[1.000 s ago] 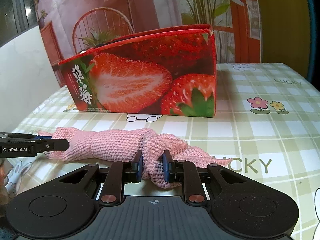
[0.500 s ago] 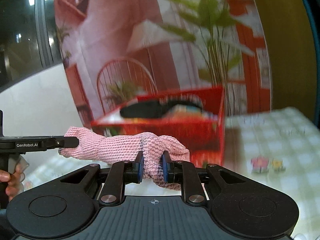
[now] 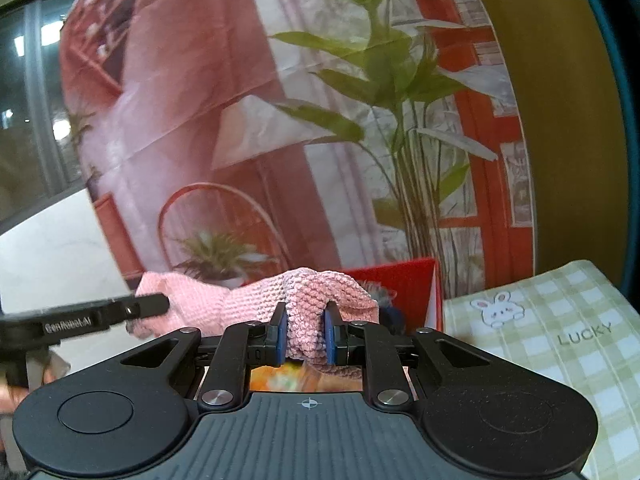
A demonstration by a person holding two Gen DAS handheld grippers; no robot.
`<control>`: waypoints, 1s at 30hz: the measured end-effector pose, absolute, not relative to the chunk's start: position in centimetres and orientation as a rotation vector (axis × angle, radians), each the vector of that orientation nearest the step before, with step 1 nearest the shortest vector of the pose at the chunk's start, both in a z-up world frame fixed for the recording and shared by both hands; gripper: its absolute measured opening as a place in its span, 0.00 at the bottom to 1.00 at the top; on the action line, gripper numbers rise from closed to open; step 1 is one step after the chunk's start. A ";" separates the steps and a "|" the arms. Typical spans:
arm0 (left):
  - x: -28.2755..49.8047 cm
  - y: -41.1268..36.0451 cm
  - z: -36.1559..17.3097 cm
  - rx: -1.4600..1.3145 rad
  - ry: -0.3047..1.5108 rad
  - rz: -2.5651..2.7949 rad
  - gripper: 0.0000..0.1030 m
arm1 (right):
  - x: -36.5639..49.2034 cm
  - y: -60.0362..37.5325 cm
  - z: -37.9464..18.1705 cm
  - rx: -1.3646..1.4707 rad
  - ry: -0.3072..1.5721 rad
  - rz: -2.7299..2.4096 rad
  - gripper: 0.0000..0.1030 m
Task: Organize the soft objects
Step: 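Lift the pink towel with both grippers and carry it over the red box, then lower the pink towel into the red box and open both grippers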
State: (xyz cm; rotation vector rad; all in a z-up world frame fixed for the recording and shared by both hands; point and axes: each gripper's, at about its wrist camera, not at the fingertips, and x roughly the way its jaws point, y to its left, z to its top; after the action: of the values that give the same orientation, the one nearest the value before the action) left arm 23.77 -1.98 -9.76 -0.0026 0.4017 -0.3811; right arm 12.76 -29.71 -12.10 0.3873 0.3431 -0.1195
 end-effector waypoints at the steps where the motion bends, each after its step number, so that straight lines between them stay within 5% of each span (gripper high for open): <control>1: 24.7 -2.2 -10.0 -0.010 0.412 -0.370 0.22 | 13.9 -29.9 -12.0 0.383 0.350 -0.131 0.16; 26: 33.8 -4.3 -16.6 0.144 0.649 -0.290 0.23 | 27.1 -31.7 -18.4 0.290 0.705 -0.199 0.16; 28: 33.6 -4.2 -16.4 0.146 0.644 -0.299 0.26 | 26.7 -32.2 -18.4 0.348 0.699 -0.197 0.16; 30: 33.2 -4.0 -16.1 0.139 0.638 -0.309 0.45 | 26.2 -32.3 -18.2 0.341 0.693 -0.189 0.21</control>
State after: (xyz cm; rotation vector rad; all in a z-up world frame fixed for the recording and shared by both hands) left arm 33.25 -3.98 -16.15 0.1394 0.6380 -0.3085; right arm 26.23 -32.28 -18.18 0.3408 0.6928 -0.1885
